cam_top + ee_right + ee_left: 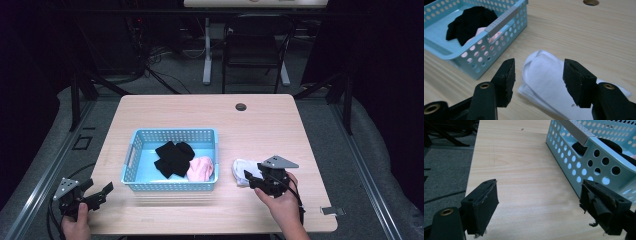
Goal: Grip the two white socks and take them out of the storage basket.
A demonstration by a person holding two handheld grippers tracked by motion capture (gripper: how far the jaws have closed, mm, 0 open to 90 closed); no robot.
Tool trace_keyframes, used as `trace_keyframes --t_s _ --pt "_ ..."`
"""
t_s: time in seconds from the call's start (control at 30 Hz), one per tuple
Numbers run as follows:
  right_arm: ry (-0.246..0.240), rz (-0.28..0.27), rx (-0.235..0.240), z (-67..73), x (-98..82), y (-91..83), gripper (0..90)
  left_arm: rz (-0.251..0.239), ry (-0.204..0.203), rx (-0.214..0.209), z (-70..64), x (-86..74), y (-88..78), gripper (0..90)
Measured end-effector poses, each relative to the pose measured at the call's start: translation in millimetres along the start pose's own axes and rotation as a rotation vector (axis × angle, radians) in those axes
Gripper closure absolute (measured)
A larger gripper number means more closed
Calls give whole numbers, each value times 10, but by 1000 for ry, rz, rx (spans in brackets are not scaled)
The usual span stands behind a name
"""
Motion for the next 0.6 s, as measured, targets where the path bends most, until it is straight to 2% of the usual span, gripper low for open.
trace_keyframes --t_s 0.3,0.6 --pt "-53 -20 45 211 -162 80 439 4 4 1 0 -3 1 151" --pt "-47 -45 73 298 -288 192 445 0 2 1 -2 -1 2 151"
Point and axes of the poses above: each handheld gripper's, and its own axes: y roughly forward along the jaws, x roughly out of its top, z roughly to its left, the point moved 6 cm from there along y, roughly forward along the jaws, and after that the axes turned 5 degrees about x, right-handed, at the moved point
